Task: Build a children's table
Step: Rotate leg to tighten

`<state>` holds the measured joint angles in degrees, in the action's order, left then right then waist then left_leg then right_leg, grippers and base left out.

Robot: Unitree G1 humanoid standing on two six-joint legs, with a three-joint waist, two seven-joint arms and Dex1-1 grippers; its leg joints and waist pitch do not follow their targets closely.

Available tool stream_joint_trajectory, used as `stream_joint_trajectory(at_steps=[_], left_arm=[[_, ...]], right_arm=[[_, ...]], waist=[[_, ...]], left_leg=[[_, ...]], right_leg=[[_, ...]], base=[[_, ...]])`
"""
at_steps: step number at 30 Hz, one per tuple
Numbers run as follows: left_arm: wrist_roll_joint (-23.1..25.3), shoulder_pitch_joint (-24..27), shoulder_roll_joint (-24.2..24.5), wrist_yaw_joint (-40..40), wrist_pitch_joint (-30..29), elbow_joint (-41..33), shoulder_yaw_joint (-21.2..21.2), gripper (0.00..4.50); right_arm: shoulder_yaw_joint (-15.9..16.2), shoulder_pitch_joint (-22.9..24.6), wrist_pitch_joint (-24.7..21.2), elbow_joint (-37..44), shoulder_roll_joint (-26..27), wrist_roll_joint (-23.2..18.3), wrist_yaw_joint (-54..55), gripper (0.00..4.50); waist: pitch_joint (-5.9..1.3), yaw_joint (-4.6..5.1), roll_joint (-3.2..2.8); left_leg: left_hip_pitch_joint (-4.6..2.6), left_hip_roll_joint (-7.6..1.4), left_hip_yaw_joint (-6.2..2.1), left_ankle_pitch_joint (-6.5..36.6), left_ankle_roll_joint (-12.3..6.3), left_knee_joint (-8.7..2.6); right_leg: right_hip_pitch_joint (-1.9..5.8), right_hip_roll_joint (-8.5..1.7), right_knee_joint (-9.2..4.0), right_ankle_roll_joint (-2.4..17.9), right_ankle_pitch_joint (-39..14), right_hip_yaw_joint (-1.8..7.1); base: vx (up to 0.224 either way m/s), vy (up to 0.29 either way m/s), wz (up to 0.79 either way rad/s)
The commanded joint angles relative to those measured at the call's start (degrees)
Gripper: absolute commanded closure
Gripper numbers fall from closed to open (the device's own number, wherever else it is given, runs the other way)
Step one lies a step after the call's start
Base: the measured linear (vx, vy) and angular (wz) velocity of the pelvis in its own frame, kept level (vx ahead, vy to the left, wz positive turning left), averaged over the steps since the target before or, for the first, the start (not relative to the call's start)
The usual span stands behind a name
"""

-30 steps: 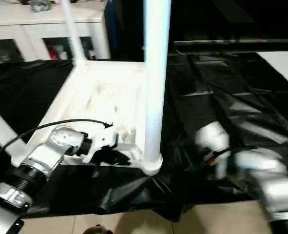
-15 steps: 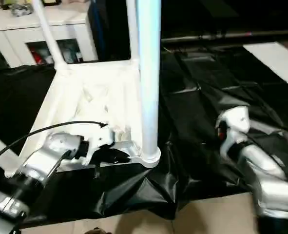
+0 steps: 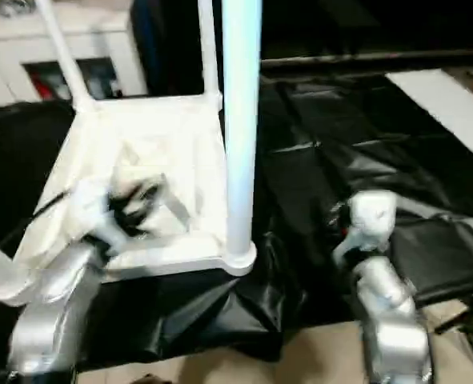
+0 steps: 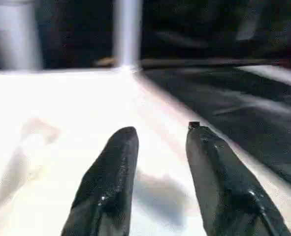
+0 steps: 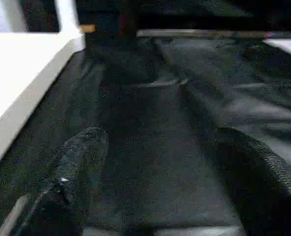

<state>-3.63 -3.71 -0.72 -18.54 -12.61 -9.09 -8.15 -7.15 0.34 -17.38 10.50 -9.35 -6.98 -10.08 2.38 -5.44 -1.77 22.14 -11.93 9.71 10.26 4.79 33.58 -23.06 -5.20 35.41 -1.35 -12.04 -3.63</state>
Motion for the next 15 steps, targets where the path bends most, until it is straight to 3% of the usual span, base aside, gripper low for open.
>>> stream_joint_trajectory(at_steps=[1, 2, 5, 6, 7, 8, 10, 15], left_arm=[[0.73, 3.29, -0.84, 3.05, 2.45, -2.90, -1.23, 2.53], [0.94, 4.52, -1.13, 3.49, 3.96, -3.54, -1.58, 2.32], [1.43, 6.73, -0.68, 3.72, -0.22, -5.77, -1.50, 2.17], [1.91, 8.24, -0.28, 3.81, -2.26, -7.40, -1.20, 2.03], [1.35, 10.40, -0.40, 3.39, -1.06, -9.50, -0.98, 1.93], [1.23, 11.05, -0.74, 3.48, 1.02, -9.89, -0.99, 1.88], [2.16, 11.71, -0.60, 4.52, 2.39, -10.07, -0.32, 1.83], [4.21, 11.57, 0.27, 6.57, 2.28, -9.41, 0.40, 1.83]], right_arm=[[0.97, 1.63, 0.58, 2.45, 1.03, -0.54, -0.38, 0.42], [1.06, 2.08, 0.57, 2.86, 1.26, -0.86, -0.54, 0.26], [1.14, 2.74, 0.51, 3.76, 1.63, -1.85, -1.09, 0.06], [1.38, 3.17, 0.23, 4.46, 1.61, -2.62, -1.83, 0.01], [2.05, 3.79, -0.40, 5.46, 1.25, -3.60, -3.27, 0.00], [2.72, 4.13, -0.48, 5.56, 0.74, -2.75, -3.39, 0.00], [3.58, 4.69, -2.66, 5.53, 0.49, -2.13, -3.02, 0.00], [4.94, 4.64, -5.60, 4.83, -0.57, -1.78, -4.34, 0.00]], waist=[[-2.79, -0.19, 1.09], [-2.72, -0.09, 1.06], [-2.71, 0.07, 1.23], [-2.75, 0.01, 1.18], [-2.48, 0.05, 1.45], [-2.53, 0.00, 1.40], [-2.49, -0.15, 2.02], [-2.29, -0.08, 2.25]], left_leg=[[-0.35, -1.01, -0.17, 13.73, -1.39, -4.43], [-0.19, -0.91, -0.14, 13.85, -1.42, -4.52], [-0.38, -1.00, -0.22, 14.67, -0.84, -4.68], [-0.82, -1.16, -0.13, 15.30, -0.55, -4.61], [-0.39, -1.06, -0.23, 15.49, -0.73, -4.76], [-0.35, -1.10, -0.27, 15.46, -0.71, -4.79], [-0.43, -0.97, -0.15, 15.41, -0.64, -4.67], [-0.56, -0.92, -0.29, 18.06, 0.34, -4.88]], right_leg=[[2.41, -1.96, -5.39, 4.63, -13.57, 2.06], [2.41, -1.89, -5.50, 4.55, -13.65, 2.06], [2.23, -1.65, -5.45, 4.20, -12.59, 2.18], [1.96, -1.57, -5.39, 4.29, -11.45, 2.30], [2.20, -1.68, -5.35, 4.17, -11.53, 2.30], [2.31, -1.78, -5.39, 4.13, -11.56, 2.31], [2.17, -1.71, -5.49, 3.67, -11.88, 2.42], [1.99, -1.73, -5.84, 2.30, -15.13, 2.49]], base=[[0.000, 0.000, 0.00], [0.000, 0.000, 0.00], [0.000, 0.000, 0.00], [0.000, 0.000, 0.00], [0.000, 0.000, 0.00], [0.000, 0.000, 0.00], [0.000, 0.000, 0.00], [0.000, 0.000, 0.00]])
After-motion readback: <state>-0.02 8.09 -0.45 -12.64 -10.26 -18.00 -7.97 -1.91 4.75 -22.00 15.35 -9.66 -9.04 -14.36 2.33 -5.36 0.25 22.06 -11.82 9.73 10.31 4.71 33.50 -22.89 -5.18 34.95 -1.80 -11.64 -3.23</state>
